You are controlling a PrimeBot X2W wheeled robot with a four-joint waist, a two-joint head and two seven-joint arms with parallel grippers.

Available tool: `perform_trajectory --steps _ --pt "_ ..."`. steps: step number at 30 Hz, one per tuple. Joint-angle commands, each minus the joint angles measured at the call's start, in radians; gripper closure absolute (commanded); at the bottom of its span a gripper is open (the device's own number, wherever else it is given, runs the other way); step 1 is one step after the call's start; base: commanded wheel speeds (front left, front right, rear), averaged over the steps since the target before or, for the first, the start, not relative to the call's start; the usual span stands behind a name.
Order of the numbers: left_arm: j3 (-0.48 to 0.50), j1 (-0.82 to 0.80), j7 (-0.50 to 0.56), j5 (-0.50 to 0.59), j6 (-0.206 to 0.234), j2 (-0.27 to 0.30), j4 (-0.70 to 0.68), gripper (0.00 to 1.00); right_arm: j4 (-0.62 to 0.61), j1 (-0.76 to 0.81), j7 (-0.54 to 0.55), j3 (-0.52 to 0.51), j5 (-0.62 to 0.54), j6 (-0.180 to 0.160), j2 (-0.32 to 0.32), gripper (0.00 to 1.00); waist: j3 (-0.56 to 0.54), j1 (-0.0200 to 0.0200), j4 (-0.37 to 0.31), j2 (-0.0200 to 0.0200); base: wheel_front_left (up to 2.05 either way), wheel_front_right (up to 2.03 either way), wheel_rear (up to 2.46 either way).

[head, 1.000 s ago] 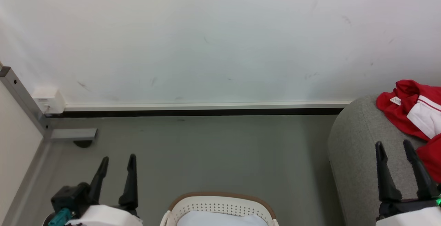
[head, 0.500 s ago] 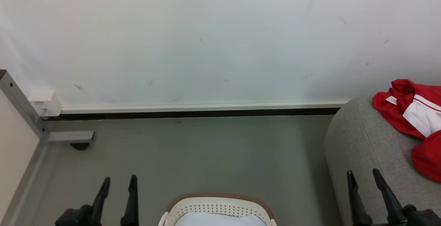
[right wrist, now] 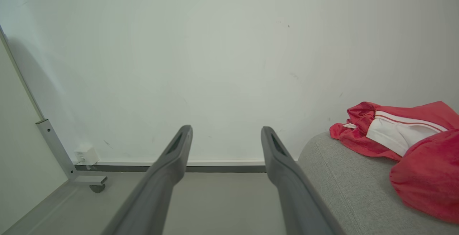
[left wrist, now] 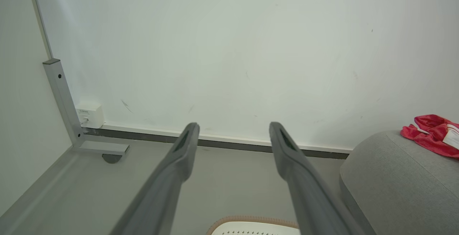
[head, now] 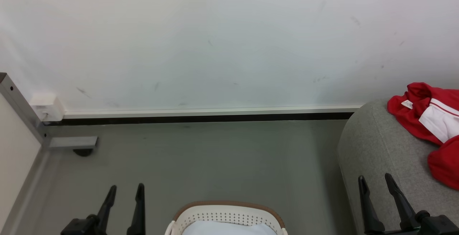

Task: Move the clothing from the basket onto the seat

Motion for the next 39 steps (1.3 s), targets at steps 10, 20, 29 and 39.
perform_trajectory --steps 10,20,29,39 --pt "0.039 0.000 0.000 0.029 -0.042 -0.031 0.013 1.00 0.003 -0.004 -0.003 0.006 0.001 0.000 0.001 1.00 0.002 0.0000 -0.006 -0.0001 0.00 0.00 0.00" --pt "0.053 -0.004 0.036 -0.083 -0.052 -0.048 0.053 1.00 0.034 0.010 0.029 -0.003 0.122 0.000 0.002 1.00 0.004 0.0000 -0.005 -0.0001 0.00 0.00 0.00" --pt "0.076 -0.020 0.078 -0.234 -0.065 -0.056 0.056 1.00 0.040 -0.007 0.067 -0.021 0.278 0.000 -0.002 1.00 0.006 0.0000 -0.004 -0.0001 0.00 0.00 0.00" --pt "0.100 -0.036 0.120 -0.385 -0.077 -0.065 0.060 1.00 0.045 -0.023 0.105 -0.040 0.432 0.000 -0.004 1.00 0.009 0.0000 -0.003 -0.0001 0.00 0.00 0.00"
